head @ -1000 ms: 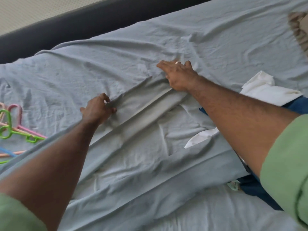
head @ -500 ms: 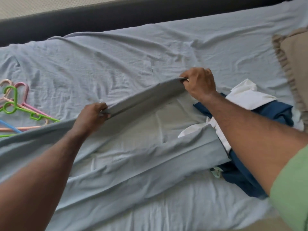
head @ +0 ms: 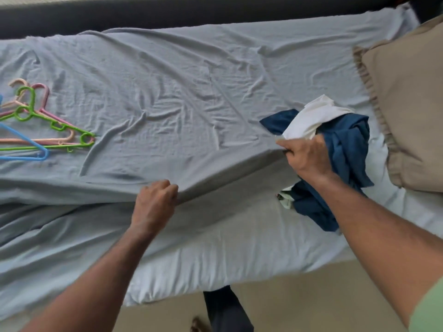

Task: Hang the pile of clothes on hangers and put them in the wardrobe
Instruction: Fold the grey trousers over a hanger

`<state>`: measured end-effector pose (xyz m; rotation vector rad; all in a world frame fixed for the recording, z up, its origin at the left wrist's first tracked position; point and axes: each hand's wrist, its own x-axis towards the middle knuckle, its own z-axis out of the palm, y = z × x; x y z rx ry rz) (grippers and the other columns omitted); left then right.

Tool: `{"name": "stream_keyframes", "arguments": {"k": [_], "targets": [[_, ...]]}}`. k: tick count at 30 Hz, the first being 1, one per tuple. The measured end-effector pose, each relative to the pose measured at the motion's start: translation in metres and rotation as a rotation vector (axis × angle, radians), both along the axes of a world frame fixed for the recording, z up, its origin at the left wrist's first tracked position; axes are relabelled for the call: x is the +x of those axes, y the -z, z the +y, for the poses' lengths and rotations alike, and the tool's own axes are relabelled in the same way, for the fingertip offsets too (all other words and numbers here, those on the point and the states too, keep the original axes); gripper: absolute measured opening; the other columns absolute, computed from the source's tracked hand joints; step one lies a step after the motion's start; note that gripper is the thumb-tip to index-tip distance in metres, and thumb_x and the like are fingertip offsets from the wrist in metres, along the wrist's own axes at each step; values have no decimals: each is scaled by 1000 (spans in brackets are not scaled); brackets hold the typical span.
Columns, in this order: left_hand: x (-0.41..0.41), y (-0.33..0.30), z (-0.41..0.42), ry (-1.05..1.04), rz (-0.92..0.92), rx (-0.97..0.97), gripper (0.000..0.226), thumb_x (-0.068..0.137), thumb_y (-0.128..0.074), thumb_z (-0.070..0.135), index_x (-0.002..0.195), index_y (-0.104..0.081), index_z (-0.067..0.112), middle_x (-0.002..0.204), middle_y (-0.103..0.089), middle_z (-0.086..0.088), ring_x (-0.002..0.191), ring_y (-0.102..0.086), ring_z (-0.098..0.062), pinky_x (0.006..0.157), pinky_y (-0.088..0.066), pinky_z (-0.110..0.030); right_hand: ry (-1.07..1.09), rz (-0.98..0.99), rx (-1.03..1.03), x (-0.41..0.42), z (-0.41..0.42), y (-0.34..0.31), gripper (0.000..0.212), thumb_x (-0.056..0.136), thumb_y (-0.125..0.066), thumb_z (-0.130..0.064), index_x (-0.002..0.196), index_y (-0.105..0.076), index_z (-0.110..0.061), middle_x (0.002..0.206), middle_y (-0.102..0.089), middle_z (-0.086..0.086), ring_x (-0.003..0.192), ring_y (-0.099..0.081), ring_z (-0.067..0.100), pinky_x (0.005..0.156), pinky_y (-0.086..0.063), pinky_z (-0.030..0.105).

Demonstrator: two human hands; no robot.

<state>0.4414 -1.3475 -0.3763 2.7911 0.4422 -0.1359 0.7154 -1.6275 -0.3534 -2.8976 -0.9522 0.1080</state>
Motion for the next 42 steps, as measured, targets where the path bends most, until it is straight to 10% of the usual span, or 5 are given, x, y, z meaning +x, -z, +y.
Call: {"name": "stream_keyframes", "arguments": {"k": [5,14,21,31,42], "targets": [[-35,36,-37,98,244,8,20,72,-80,8,65,-63,17,66,-60,-4,67,-63,-32,53,-45,-35,-269,-94,-448,-38,-45,28,21,89,-59,-16,100,-67,-33,87,-65,-7,83,-65,21,83,-30,46],[-42,45,-59,165,257,18,28,62,-83,2,67,-58,15,66,-50,-3,64,-56,-30,49,-23,-28,-275,-165,-472,-48,-71,27,43,91,-47,-6,127,-63,-22,128,-61,-5,98,-56,31,82,-37,51],[-31,59,-74,220,320,-107,16,77,-72,2,72,-67,16,73,-60,-1,79,-62,-27,52,-43,-34,-287,-134,-584,-41,-72,22,43,93,-47,-9,130,-63,-24,148,-53,0,111,-56,32,84,-38,50],[-9,34,-38,70,213,-266,22,88,-73,23,73,-64,9,78,-64,-12,79,-63,-39,61,-48,-40,-268,-175,-295,-53,-19,21,36,75,-28,3,70,-61,-9,72,-60,6,76,-55,32,71,-38,46],[-51,15,63,-140,127,-312,23,93,-64,28,81,-67,8,85,-67,-12,83,-63,-38,70,-51,-45,-383,-142,-134,-135,117,24,22,62,-46,6,62,-60,-11,62,-56,5,71,-56,32,75,-40,48]]}}
